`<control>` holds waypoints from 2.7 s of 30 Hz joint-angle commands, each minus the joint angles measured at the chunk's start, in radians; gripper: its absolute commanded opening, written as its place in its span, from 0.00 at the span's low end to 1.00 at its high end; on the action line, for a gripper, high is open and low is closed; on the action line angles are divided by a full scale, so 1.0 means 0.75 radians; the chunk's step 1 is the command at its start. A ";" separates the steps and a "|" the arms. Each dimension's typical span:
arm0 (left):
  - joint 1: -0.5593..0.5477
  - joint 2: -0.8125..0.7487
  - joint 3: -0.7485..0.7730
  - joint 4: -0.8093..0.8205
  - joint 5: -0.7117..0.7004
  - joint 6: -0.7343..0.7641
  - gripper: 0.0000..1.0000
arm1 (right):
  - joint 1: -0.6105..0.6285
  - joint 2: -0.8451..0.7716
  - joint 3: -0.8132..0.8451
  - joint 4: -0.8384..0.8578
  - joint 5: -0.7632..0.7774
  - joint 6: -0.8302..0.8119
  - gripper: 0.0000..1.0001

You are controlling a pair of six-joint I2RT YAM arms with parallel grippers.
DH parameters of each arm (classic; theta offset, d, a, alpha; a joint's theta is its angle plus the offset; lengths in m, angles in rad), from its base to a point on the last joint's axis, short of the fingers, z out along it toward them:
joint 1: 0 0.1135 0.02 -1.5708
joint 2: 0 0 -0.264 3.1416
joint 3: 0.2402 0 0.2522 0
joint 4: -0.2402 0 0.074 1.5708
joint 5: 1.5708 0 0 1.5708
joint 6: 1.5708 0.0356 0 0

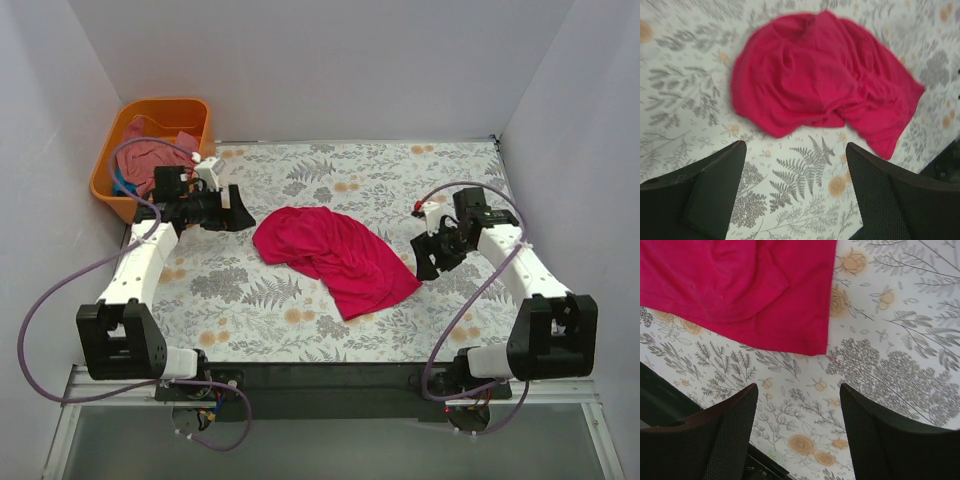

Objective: Fold and stack the t-shirts
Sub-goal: Move the tshirt to the center of the board, then flatten the tshirt out

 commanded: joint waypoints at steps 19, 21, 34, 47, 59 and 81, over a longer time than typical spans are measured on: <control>-0.430 0.491 -0.048 0.098 -0.479 0.207 0.79 | 0.229 0.500 0.013 0.285 0.409 0.125 0.08; -0.443 0.546 -0.044 0.121 -0.536 0.196 0.76 | 0.229 0.494 0.021 0.295 0.480 0.106 0.01; -0.334 0.256 0.073 -0.390 -0.643 0.478 0.00 | -0.065 0.521 0.352 0.338 0.705 -0.192 0.01; -0.330 0.289 0.023 -0.493 -0.659 0.569 0.00 | -0.065 0.562 0.619 0.087 0.411 -0.174 0.73; -0.294 0.471 0.236 -0.499 -0.577 0.499 0.00 | 0.064 0.564 0.512 -0.032 0.122 -0.168 0.51; -0.287 0.606 0.347 -0.505 -0.589 0.520 0.00 | -0.057 0.909 0.829 -0.028 0.094 -0.182 0.33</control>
